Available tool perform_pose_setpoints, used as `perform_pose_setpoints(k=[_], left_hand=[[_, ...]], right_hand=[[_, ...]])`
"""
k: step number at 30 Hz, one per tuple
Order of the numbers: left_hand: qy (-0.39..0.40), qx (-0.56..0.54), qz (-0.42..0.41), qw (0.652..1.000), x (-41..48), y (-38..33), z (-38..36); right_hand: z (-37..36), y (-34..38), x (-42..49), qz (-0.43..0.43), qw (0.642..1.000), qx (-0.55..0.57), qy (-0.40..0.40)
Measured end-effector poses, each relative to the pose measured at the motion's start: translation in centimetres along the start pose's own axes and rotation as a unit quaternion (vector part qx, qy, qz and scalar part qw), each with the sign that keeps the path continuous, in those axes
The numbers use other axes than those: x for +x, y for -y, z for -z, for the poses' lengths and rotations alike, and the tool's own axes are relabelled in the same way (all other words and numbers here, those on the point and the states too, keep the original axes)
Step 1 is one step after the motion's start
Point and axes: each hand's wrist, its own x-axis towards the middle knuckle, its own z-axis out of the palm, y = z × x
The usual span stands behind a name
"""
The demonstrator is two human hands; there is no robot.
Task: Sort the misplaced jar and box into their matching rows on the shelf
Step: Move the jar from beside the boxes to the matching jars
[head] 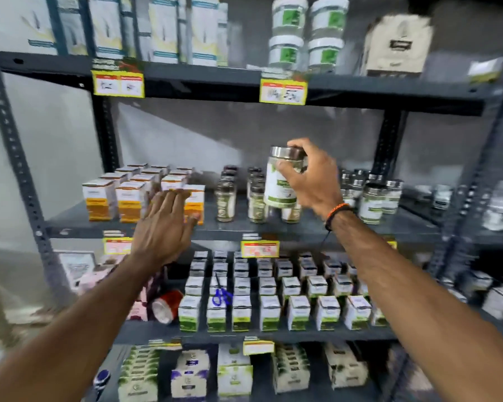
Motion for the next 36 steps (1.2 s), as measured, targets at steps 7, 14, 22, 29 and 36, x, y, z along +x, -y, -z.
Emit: perform_pose_setpoints(k=[7, 14, 22, 29, 36], left_hand=[[0.045, -0.052, -0.096, 0.993, 3.0, -18.6, -5.3], [0.127, -0.046, -0.107, 0.985, 6.0, -27.2, -13.0], [0.188, -0.030, -0.075, 0.979, 7.9, -28.2, -19.3], [0.184, 0.024, -0.076, 0.980, 7.5, -27.4, -21.5], [0.177, 0.028, -0.086, 0.980, 7.6, -27.2, -21.7]], right_hand=[[13.2, -11.0, -0.7, -0.075, 0.995, -0.052, -0.031], [18.7, -21.7, -2.3, -0.155, 0.984, -0.071, -0.047], [18.5, -30.2, -2.1, -0.206, 0.973, -0.070, -0.072], [15.3, -33.4, -1.6, -0.232, 0.967, -0.096, -0.037], [14.0, -34.3, -2.9, -0.275, 0.955, -0.105, -0.012]])
